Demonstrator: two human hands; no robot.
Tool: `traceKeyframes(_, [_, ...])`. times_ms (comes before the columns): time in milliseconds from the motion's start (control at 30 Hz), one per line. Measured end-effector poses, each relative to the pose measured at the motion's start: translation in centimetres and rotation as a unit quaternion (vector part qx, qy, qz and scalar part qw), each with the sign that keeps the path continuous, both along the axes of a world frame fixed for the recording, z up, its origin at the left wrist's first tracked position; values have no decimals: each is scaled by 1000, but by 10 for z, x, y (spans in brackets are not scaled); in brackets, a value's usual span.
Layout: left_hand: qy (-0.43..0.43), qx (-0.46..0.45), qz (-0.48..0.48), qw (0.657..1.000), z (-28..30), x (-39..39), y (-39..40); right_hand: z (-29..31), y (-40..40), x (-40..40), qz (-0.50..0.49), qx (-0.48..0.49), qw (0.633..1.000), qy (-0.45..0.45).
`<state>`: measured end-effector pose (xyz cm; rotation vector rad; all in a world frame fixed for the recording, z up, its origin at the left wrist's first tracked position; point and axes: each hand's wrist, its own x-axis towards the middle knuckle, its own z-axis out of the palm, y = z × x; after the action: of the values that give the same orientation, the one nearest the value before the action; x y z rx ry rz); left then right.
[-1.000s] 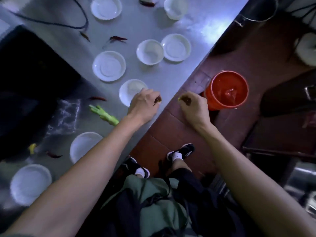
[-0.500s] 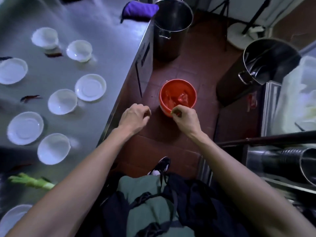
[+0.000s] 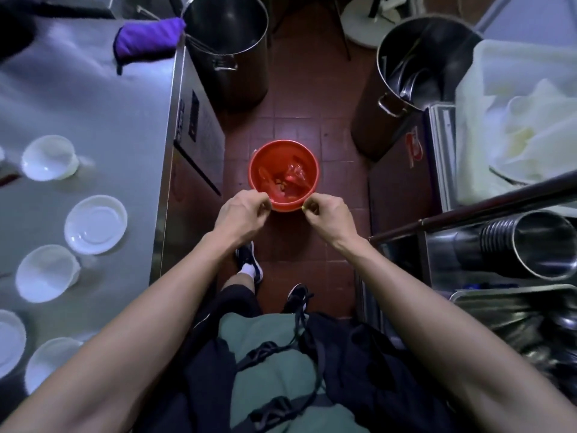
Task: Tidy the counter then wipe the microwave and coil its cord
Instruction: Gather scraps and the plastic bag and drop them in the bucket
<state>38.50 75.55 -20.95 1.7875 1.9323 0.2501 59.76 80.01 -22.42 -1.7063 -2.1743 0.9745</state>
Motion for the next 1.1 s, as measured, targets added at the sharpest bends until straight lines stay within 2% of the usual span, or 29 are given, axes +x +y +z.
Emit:
traceKeyframes(200, [-28, -24, -19, 999, -24, -24, 56, -10, 37, -22, 54, 15, 996, -70])
traceKeyframes(300, [-50, -38, -14, 998, -36, -45, 90, -18, 64, -39, 56, -13, 994, -91])
traceKeyframes(633, [-85, -96, 21, 992, -72, -120, 161, -56, 144, -108, -35, -98, 990, -93])
traceKeyframes(833, [-86, -146, 38, 985, -96, -116, 181, -86, 165, -119, -35, -155, 984, -83])
traceKeyframes(1100, [-85, -195, 63, 975, -144, -91, 199, -138, 197, -93, -21, -219, 971, -88])
